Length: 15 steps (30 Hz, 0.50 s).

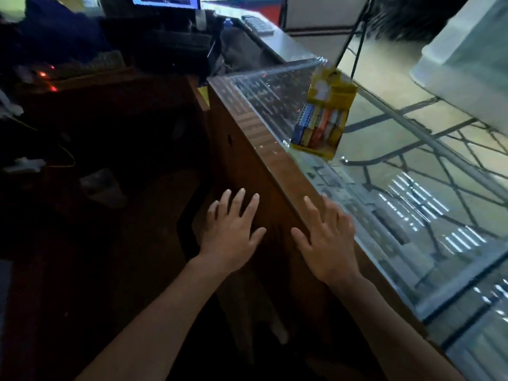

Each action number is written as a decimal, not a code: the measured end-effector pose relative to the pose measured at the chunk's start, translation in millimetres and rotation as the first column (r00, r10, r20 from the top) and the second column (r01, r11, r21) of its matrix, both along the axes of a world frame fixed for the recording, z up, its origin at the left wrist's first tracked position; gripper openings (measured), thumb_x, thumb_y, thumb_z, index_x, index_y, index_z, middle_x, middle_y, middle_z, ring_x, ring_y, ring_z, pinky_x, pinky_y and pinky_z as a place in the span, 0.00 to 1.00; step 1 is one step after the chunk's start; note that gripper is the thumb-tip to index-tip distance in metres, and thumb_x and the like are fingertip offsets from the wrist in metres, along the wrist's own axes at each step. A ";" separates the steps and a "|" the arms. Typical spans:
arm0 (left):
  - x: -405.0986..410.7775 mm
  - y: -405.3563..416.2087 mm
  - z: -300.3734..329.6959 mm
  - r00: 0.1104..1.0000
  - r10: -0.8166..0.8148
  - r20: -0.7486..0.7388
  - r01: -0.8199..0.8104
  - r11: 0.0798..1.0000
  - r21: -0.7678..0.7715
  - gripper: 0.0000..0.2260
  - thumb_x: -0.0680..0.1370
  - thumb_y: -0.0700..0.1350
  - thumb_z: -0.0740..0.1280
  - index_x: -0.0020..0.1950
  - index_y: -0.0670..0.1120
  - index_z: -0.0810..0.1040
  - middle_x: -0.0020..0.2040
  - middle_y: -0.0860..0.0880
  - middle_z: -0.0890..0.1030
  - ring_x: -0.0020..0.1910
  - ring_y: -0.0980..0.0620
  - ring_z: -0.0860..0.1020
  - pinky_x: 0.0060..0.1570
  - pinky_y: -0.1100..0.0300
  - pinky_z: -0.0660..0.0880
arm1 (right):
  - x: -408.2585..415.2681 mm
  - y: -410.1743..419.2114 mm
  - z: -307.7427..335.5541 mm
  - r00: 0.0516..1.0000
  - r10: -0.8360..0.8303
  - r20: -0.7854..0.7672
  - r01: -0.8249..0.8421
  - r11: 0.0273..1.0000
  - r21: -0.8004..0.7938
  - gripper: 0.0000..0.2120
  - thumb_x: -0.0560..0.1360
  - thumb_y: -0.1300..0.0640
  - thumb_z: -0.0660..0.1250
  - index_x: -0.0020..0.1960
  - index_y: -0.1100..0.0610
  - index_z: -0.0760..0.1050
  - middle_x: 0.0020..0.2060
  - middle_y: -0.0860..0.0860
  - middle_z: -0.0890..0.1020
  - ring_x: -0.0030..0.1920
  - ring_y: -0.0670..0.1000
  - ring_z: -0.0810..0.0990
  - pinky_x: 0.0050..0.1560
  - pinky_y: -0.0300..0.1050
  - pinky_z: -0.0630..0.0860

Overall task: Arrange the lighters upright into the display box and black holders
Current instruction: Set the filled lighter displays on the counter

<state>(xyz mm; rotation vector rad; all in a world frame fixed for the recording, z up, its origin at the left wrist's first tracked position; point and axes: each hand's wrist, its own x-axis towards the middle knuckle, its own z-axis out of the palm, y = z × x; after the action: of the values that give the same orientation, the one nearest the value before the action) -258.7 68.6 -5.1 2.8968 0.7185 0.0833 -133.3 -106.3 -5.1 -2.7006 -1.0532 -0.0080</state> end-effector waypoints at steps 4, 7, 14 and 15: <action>74.7 22.8 -1.4 1.000 -0.001 0.003 0.001 0.999 -0.037 0.31 0.81 0.63 0.52 0.80 0.57 0.44 0.82 0.49 0.48 0.80 0.45 0.43 0.76 0.45 0.45 | 69.0 29.6 -6.4 0.999 -0.040 -0.016 0.040 0.999 0.021 0.33 0.79 0.37 0.56 0.79 0.45 0.49 0.78 0.53 0.48 0.78 0.57 0.46 0.77 0.63 0.47; 122.3 39.7 -5.7 0.999 -0.007 -0.032 0.005 0.998 -0.064 0.30 0.81 0.64 0.51 0.80 0.57 0.44 0.82 0.51 0.49 0.80 0.46 0.43 0.76 0.45 0.45 | 113.1 40.9 -13.6 0.998 -0.061 -0.034 0.062 0.997 0.047 0.33 0.79 0.38 0.59 0.79 0.47 0.52 0.78 0.53 0.51 0.78 0.57 0.49 0.76 0.64 0.52; 224.9 82.8 -13.4 0.998 -0.016 -0.056 0.009 0.992 -0.124 0.32 0.81 0.64 0.52 0.81 0.52 0.49 0.82 0.50 0.50 0.80 0.48 0.42 0.78 0.46 0.46 | 204.0 50.4 -45.7 0.963 -0.209 -0.169 0.218 0.975 0.040 0.32 0.79 0.38 0.57 0.78 0.49 0.55 0.77 0.53 0.52 0.77 0.57 0.48 0.76 0.63 0.53; 240.0 89.3 -17.0 0.998 -0.024 -0.059 0.017 0.992 -0.126 0.33 0.81 0.65 0.53 0.81 0.52 0.49 0.81 0.51 0.50 0.80 0.48 0.42 0.77 0.46 0.45 | 218.9 54.7 -50.1 0.958 -0.230 -0.169 0.239 0.970 0.036 0.32 0.78 0.37 0.56 0.78 0.49 0.55 0.77 0.54 0.52 0.76 0.58 0.48 0.76 0.63 0.53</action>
<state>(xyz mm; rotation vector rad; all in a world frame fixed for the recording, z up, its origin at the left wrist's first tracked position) -18.7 157.9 -22.1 2.7968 0.6777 -0.0508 85.6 -51.6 -55.1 -2.7043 -0.6713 0.1383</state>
